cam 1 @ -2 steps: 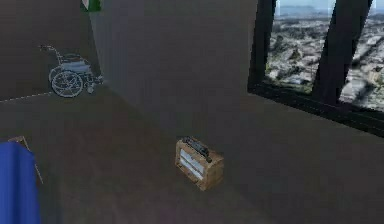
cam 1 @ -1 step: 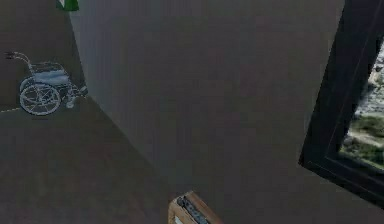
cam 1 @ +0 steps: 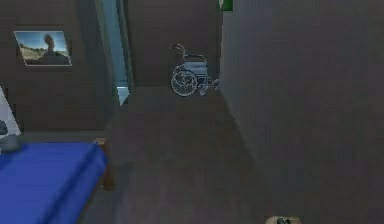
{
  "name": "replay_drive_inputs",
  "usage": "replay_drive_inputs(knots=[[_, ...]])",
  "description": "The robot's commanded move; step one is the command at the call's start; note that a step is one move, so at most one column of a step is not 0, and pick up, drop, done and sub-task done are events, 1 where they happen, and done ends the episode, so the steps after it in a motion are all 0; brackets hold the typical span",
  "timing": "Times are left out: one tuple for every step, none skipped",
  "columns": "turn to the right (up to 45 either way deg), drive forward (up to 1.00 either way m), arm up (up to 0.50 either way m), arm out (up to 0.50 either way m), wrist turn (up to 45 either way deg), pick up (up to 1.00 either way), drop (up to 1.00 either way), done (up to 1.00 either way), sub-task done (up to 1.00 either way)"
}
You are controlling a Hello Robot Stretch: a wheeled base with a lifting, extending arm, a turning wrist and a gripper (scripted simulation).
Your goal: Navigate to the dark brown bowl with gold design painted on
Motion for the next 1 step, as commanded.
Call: replay_drive_inputs(knots=[[0.0, 1.00, 0.00, 0.00, 0.0, 0.00, 0.00, 0.00, 0.00]])
